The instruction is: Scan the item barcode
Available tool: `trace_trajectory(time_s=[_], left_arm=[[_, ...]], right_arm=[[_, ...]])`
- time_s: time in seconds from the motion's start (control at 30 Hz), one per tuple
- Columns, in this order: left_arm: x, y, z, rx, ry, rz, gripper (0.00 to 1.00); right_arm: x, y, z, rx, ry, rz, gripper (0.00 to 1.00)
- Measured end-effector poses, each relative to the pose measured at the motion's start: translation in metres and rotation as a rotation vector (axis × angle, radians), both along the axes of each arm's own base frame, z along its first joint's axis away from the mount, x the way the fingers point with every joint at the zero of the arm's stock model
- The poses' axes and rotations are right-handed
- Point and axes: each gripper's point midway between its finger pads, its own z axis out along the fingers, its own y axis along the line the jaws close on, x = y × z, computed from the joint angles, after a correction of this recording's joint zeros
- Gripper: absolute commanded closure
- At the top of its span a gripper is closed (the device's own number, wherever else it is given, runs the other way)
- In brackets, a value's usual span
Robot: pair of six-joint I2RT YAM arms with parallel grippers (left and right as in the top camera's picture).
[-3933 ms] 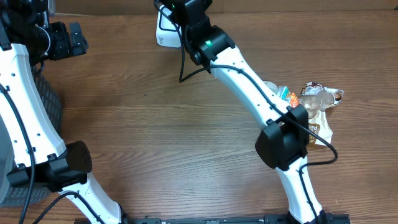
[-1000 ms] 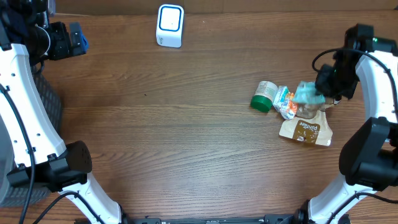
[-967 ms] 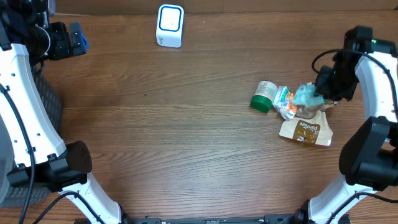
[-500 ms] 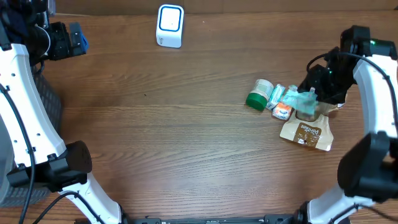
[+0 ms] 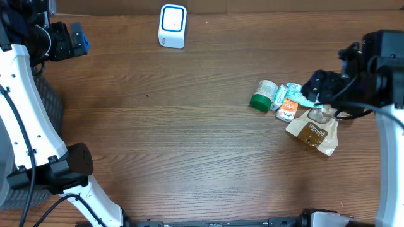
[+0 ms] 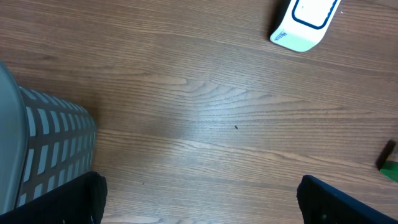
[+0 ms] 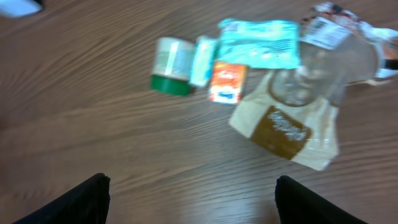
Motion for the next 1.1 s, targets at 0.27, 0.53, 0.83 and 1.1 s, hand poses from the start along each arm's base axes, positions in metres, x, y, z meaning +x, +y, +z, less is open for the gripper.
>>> trace_trajectory(time_s=[0.27,0.53,0.83,1.1], left_arm=[[0.0,0.0,0.0,0.0,0.0,0.0,0.0],[0.0,0.0,0.0,0.0,0.0,0.0,0.0],[0.0,0.0,0.0,0.0,0.0,0.0,0.0],[0.0,0.0,0.0,0.0,0.0,0.0,0.0]], right_arm=[[-0.031,0.058,0.03,0.005,-0.107,0.206,0.0],[-0.035,0.066,0.031,0.009,-0.105,0.237,0.0],[-0.034,0.067,0.03,0.009,-0.101,0.239,0.0],[-0.034,0.067,0.029,0.009,-0.1,0.24,0.0]])
